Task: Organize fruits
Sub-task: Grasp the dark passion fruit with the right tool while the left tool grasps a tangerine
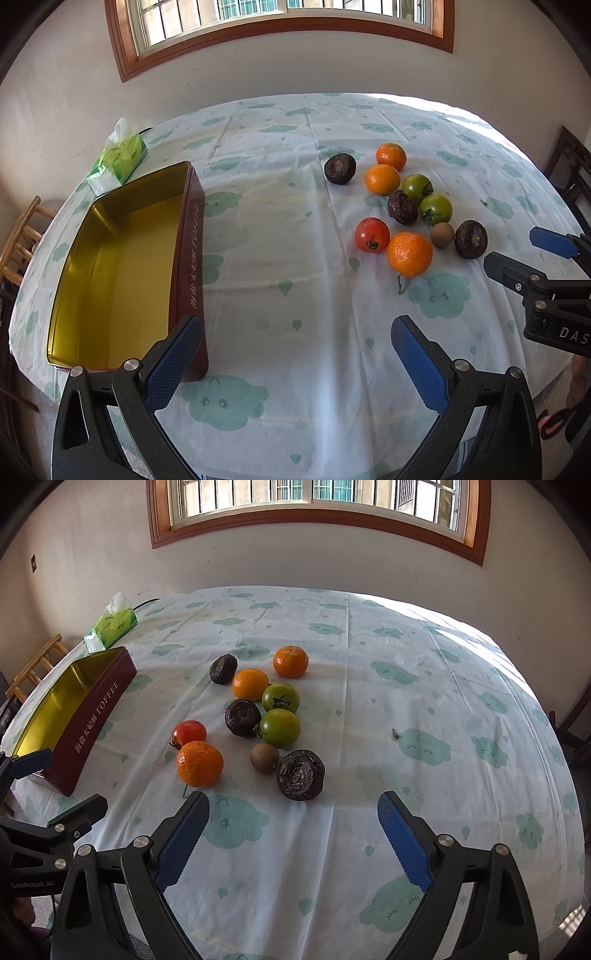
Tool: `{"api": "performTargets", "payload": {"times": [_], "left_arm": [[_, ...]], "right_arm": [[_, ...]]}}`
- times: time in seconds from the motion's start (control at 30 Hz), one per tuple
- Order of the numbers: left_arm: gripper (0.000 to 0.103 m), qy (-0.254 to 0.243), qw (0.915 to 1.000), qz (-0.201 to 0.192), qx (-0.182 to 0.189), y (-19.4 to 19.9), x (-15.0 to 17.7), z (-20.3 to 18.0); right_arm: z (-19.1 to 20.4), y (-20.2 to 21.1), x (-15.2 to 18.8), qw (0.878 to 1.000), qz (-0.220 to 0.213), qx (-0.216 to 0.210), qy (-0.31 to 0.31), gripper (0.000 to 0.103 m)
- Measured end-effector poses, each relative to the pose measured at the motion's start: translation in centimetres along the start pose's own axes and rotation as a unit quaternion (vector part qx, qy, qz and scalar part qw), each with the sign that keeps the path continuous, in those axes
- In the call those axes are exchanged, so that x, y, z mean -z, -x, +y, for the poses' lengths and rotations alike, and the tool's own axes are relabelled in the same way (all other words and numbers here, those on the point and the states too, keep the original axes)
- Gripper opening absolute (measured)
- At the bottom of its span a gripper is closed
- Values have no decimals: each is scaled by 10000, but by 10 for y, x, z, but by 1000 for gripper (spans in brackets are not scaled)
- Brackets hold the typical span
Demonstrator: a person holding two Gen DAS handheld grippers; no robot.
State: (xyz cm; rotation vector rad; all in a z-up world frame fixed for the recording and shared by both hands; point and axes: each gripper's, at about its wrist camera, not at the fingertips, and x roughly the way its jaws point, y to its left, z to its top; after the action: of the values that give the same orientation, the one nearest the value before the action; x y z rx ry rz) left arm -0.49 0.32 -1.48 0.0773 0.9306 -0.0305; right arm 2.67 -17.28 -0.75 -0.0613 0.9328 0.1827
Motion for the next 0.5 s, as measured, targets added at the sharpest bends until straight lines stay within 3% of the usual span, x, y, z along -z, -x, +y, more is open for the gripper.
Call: {"api": "performTargets", "payload": {"times": [0.1, 0.3, 0.5], "left_arm": [[97, 16, 10000, 52, 14, -2, 0, 1], [94, -45, 10000, 59, 25, -4, -2, -1], [93, -78, 9999, 98, 35, -6, -4, -4]], "right_arm": [[-2, -10, 1, 10000, 89, 24, -30, 85], [-3, -26, 3, 9998, 194, 106, 3, 69], [-6, -40, -1, 9996, 266, 101, 46, 60]]}}
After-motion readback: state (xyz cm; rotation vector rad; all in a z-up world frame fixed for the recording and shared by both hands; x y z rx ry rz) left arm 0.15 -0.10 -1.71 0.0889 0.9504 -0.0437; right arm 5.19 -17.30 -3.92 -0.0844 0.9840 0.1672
